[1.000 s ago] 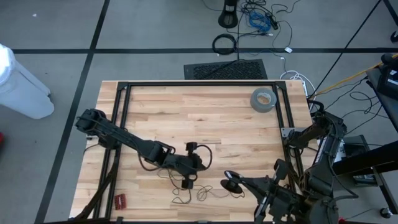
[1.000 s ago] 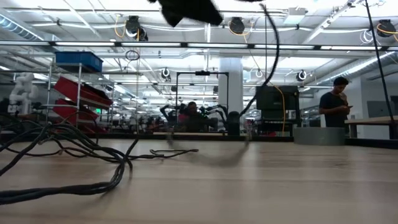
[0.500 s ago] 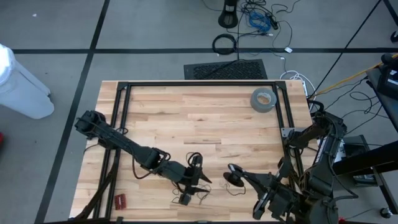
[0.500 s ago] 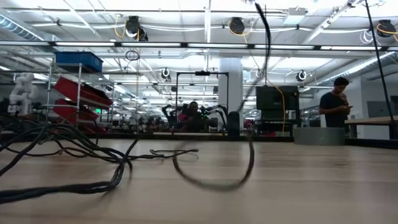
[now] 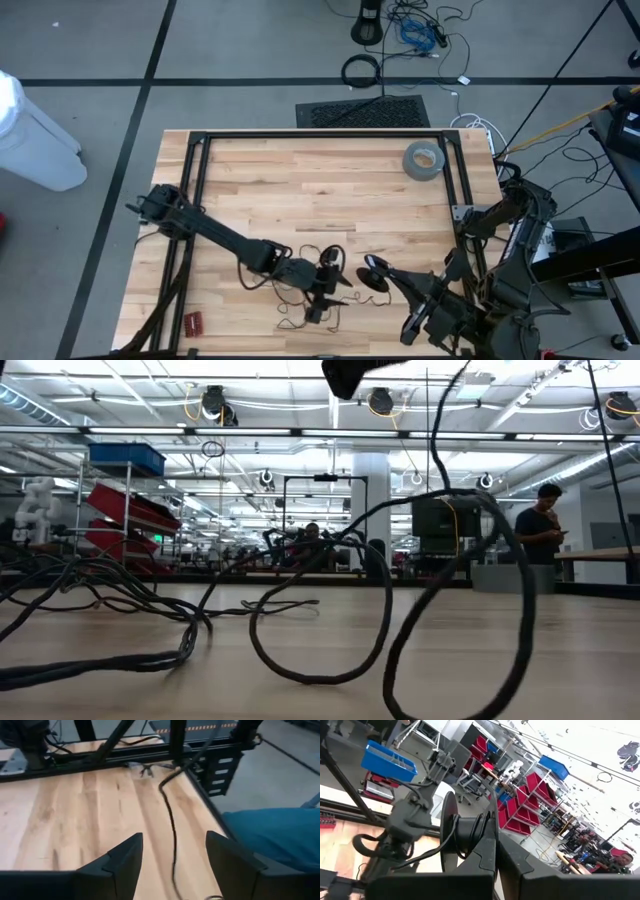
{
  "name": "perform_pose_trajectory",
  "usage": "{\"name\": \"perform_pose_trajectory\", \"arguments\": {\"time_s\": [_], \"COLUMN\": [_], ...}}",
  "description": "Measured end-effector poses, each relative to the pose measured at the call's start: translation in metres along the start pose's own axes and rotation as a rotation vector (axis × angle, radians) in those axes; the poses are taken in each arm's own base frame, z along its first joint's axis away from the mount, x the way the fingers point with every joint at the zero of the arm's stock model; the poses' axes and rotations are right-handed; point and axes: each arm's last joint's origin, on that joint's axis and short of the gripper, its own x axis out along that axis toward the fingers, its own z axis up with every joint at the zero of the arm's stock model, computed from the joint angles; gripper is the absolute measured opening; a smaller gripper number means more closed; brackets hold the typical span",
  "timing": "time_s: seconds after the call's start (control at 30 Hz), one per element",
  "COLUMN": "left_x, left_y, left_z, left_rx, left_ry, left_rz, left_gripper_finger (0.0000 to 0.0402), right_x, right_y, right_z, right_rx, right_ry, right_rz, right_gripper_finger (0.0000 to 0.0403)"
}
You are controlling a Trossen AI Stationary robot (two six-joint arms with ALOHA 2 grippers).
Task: Coil cords
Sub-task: Coil the black wire onto the spool
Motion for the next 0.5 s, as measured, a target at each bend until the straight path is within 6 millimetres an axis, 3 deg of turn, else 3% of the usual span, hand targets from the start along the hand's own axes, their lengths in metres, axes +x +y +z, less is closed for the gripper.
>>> {"name": "perform_pose_trajectory", "arguments": {"time_s": [0.27, 0.5], "left_x": [-0.018, -0.028], "left_y": [0.007, -0.012], "left_z": [0.02, 0.038], "left_rx": [0.002, 0.065], "left_ry": [-0.069, -0.216], "left_rz": [0.112, 0.052], "left_gripper_finger": [0.0224, 0.0224], "right_x": [-0.001, -0.001], "right_y": [0.0, 0.0], "right_z": [0.0, 0.0], "right_rx": [0.0, 0.003], "right_ry": [-0.001, -0.001], "right_rz": [0.002, 0.002], "right_gripper_finger": [0.0, 0.0]}}
